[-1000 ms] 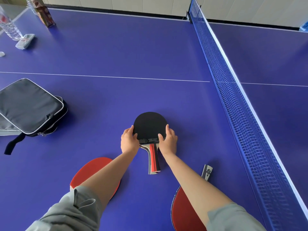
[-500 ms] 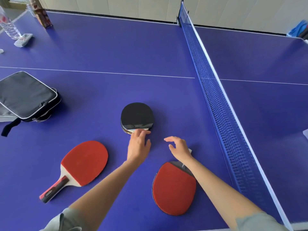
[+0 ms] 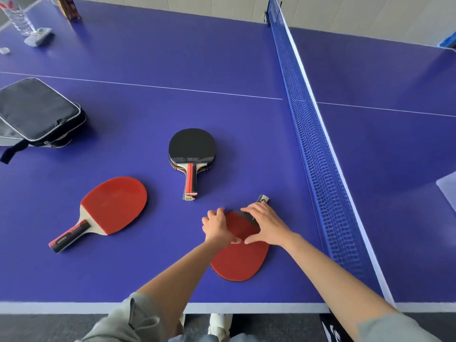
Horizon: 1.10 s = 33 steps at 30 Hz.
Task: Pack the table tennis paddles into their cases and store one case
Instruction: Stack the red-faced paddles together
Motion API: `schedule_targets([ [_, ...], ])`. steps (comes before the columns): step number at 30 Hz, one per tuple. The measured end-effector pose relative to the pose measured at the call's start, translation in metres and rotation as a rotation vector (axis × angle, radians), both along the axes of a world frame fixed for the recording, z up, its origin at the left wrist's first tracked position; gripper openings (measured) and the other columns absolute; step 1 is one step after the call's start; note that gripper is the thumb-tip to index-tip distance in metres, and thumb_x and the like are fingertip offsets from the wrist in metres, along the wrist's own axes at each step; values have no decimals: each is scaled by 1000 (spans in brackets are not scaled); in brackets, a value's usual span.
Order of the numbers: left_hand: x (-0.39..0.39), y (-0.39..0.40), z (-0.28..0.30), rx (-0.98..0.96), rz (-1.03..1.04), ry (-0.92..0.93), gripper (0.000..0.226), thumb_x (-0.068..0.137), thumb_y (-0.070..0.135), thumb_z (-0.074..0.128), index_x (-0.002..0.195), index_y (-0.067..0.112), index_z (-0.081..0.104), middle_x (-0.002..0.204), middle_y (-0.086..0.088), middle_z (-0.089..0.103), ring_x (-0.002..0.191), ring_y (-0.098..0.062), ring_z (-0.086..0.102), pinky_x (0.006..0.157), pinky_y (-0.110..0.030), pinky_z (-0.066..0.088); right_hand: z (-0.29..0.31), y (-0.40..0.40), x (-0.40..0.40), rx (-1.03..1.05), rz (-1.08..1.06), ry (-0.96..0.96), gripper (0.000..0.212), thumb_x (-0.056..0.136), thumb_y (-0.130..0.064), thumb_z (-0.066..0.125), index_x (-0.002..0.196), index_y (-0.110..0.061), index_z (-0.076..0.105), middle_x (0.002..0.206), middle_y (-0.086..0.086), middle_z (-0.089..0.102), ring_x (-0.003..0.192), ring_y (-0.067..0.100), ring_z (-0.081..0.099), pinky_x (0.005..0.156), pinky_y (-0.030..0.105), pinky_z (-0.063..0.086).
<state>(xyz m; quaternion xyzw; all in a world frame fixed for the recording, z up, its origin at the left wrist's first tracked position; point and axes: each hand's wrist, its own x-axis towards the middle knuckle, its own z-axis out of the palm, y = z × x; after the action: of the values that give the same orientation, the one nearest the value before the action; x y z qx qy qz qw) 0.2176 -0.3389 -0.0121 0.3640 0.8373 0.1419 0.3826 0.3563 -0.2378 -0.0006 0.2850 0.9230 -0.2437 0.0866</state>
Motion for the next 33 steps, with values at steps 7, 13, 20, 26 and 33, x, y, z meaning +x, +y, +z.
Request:
schedule_targets([
  [7, -14, -6, 10, 115, 17, -213, 87, 54, 23, 90, 127, 26, 44, 124, -3, 36, 115, -23, 43, 88, -34, 47, 14, 10, -9, 89, 116, -13, 83, 53, -61, 80, 117, -20, 46, 116, -4, 54, 123, 18, 40, 118, 35, 16],
  [13, -39, -35, 42, 361, -25, -271, 64, 63, 20, 86, 117, 21, 53, 113, 3, 53, 100, -14, 51, 88, -31, 48, 31, 3, -38, 61, 181, -46, 72, 55, -64, 76, 109, -27, 45, 93, -8, 43, 95, 17, 26, 82, 26, 19],
  [20, -153, -85, 68, 481, 355, -61, 30, 85, 36, 65, 110, 20, 61, 109, 1, 63, 95, -14, 59, 85, -28, 48, 34, -23, -83, -27, -69, 35, 73, 58, -65, 75, 111, -25, 45, 90, -5, 47, 94, 21, 32, 81, 32, 25],
  [26, -248, -121, 31, 102, 123, 352, 67, 78, 44, 68, 139, 32, 40, 143, -2, 38, 133, -30, 27, 109, -45, 26, 33, -55, -139, 63, -233, 65, 78, 57, -65, 75, 114, -20, 46, 94, -1, 53, 89, 22, 37, 79, 32, 25],
  [33, -294, -142, 6, 39, -152, 344, 91, 73, 51, 72, 147, 29, 24, 155, -12, 9, 140, -35, 14, 116, -47, 18, 33, -92, -198, 16, -541, 91, 87, 60, -65, 74, 125, -17, 43, 108, 10, 60, 105, 33, 48, 92, 37, 29],
])
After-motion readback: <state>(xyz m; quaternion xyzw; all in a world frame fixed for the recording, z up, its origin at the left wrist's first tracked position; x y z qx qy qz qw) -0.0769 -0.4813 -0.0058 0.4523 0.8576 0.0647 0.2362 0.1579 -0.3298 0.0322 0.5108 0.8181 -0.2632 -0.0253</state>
